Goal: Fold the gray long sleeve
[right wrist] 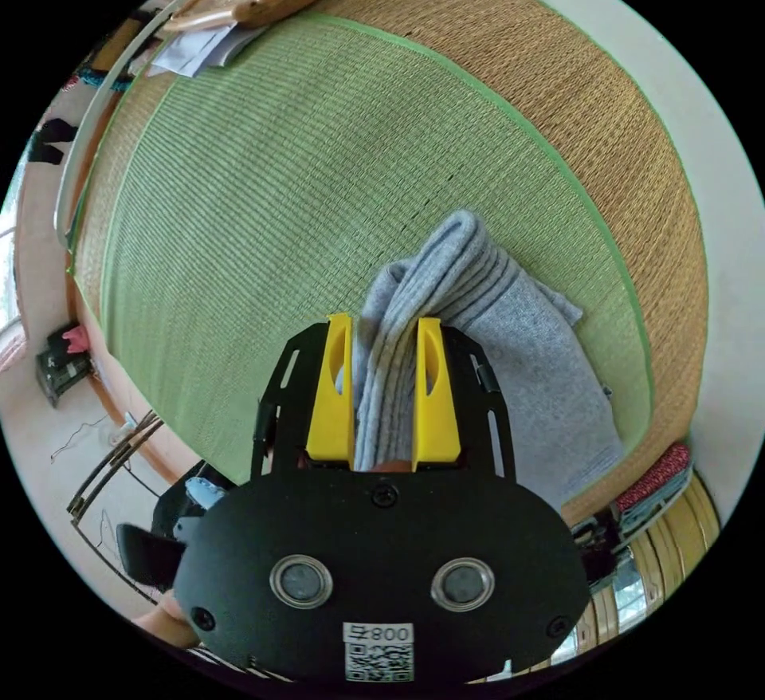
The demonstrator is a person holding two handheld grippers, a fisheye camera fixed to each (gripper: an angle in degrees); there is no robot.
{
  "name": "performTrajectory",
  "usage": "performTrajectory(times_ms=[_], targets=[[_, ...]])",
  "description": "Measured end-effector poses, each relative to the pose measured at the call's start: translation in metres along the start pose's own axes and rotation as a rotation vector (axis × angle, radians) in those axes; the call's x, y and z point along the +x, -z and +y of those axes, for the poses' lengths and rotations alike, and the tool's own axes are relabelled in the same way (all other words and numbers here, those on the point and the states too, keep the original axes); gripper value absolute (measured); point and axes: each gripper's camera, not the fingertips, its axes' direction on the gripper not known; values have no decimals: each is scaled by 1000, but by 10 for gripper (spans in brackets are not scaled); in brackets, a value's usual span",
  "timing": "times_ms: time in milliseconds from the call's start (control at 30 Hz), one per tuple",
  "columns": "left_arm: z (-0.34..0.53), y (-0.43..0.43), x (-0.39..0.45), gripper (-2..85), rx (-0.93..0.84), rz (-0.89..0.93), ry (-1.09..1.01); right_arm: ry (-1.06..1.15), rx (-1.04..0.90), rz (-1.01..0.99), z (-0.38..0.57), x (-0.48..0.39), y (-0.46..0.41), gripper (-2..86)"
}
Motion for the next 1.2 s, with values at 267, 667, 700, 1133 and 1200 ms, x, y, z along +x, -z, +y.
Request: performTrajectory(times_ms=[267,667,700,1133,1200], targets=[[15,-44,24,51,-19,-3,-20,26,-35,124,-4,-3,1,80],[27,-116,102,50,-120,-82,-179,27,80,-326,65,113,45,60],[27,-121,108,49,-130,-89,-197,26,111,-371,80,131,52,60],[31,-294,253,49,-454,-136,-606,-99,356,-677,282,355,53,58],[33,-322,268,49,-498,-151,-648,-137,378,-721,307,382,40,58]])
